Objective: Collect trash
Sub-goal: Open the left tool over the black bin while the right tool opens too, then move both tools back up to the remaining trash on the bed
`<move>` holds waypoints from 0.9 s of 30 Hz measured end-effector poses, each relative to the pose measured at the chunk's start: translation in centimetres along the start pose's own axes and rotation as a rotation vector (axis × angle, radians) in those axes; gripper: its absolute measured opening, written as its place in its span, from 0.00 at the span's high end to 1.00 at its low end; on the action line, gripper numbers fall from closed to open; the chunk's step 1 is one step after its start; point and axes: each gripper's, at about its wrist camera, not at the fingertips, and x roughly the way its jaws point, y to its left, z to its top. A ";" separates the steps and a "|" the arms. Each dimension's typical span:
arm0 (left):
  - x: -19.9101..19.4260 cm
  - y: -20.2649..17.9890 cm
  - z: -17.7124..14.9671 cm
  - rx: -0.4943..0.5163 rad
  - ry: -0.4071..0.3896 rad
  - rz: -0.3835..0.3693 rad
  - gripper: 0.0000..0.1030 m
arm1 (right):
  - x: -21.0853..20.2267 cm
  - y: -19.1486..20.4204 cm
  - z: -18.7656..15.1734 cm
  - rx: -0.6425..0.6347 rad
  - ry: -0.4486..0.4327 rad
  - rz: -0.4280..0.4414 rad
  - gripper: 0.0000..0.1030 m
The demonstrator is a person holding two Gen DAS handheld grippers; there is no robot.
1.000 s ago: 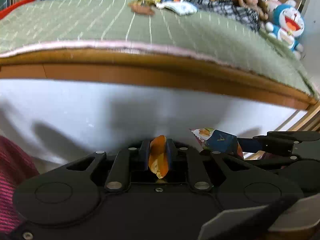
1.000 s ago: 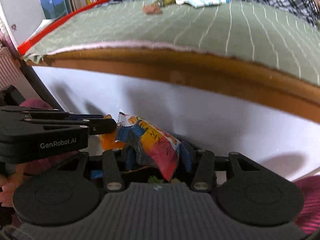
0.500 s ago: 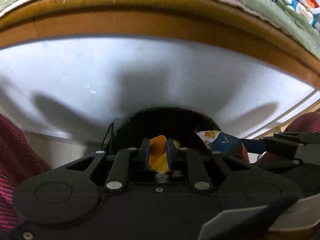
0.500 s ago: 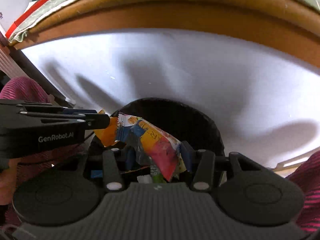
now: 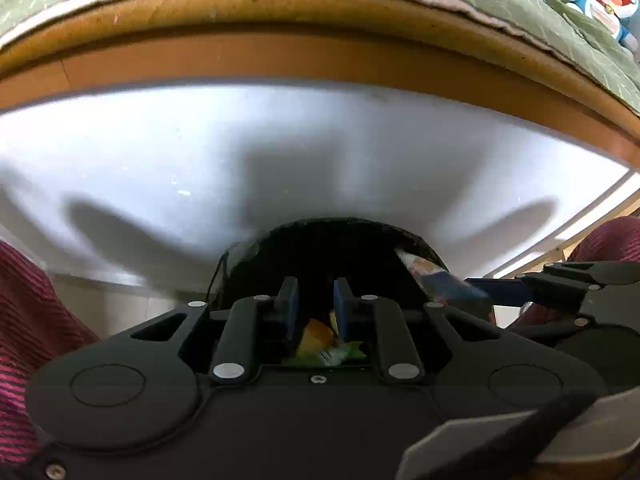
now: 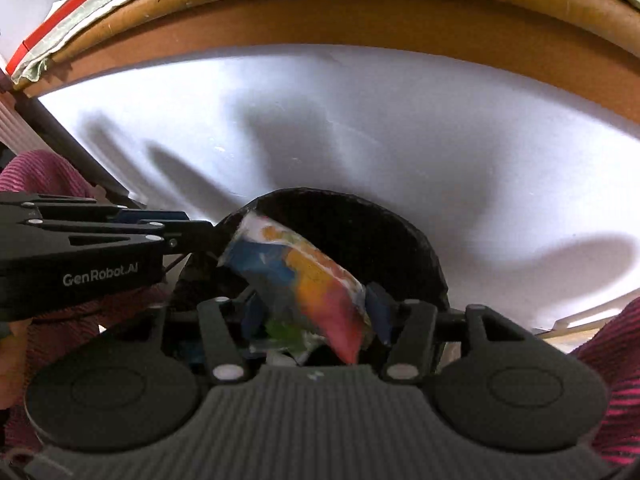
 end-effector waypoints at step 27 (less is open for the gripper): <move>-13.5 -0.2 6.7 0.102 -0.417 0.058 0.16 | -13.1 0.7 4.8 -0.165 -0.372 0.066 0.15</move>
